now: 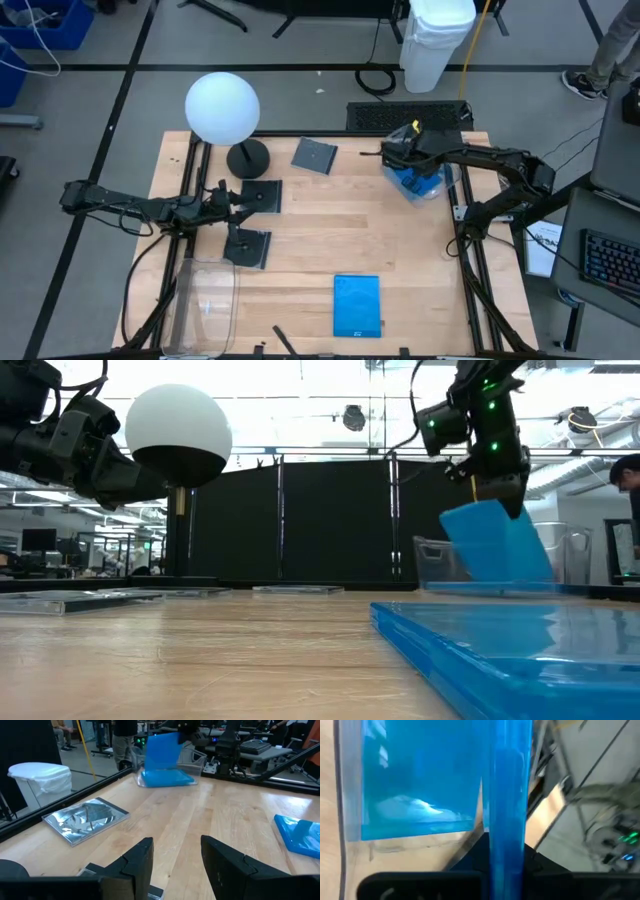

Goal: Pick & place jewel cases by type
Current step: Put the top blue CD case into the top transparent bin

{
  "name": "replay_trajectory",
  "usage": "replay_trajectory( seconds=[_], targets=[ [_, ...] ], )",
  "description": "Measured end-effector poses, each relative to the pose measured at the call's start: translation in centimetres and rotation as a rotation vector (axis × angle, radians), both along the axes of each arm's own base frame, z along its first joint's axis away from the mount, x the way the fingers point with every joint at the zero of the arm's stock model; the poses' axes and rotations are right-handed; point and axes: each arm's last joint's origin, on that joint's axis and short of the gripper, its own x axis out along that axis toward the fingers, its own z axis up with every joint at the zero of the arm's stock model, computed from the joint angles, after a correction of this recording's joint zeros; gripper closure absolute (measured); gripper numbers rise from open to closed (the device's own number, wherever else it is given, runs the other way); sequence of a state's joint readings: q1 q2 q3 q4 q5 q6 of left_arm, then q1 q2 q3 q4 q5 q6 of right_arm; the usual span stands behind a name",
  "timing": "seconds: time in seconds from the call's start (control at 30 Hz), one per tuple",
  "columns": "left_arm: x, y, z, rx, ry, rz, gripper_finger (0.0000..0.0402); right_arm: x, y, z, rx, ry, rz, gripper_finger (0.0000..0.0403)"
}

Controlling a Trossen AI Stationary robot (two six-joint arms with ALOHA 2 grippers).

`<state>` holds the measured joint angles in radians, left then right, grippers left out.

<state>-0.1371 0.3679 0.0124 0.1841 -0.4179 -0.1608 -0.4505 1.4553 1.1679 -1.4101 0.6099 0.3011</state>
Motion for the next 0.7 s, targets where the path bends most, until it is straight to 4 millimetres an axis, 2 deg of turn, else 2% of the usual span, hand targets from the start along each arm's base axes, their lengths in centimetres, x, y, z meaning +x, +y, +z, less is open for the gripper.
replay_trajectory(
  seconds=[0.13, 0.33, 0.5, 0.7],
  targets=[
    [0.0, 0.0, 0.0, 0.000, 0.000, 0.000, 0.0231, -0.1, 1.1, 1.1, -0.075, 0.025, 0.123, 0.0382],
    [0.0, 0.0, 0.0, 0.000, 0.000, 0.000, 0.0231, 0.7, 2.6, 1.5, -0.067, 0.073, 0.402, 0.0382],
    [0.0, 0.0, 0.0, 0.000, 0.000, 0.000, 0.0231, 1.1, 3.0, 0.4, -0.048, 0.118, 0.554, 0.0382],
    [0.0, 0.0, 0.0, 0.000, 0.000, 0.000, 0.0231, 0.0, 2.8, -2.4, -0.012, 0.242, 0.598, 0.0382]
  ],
)
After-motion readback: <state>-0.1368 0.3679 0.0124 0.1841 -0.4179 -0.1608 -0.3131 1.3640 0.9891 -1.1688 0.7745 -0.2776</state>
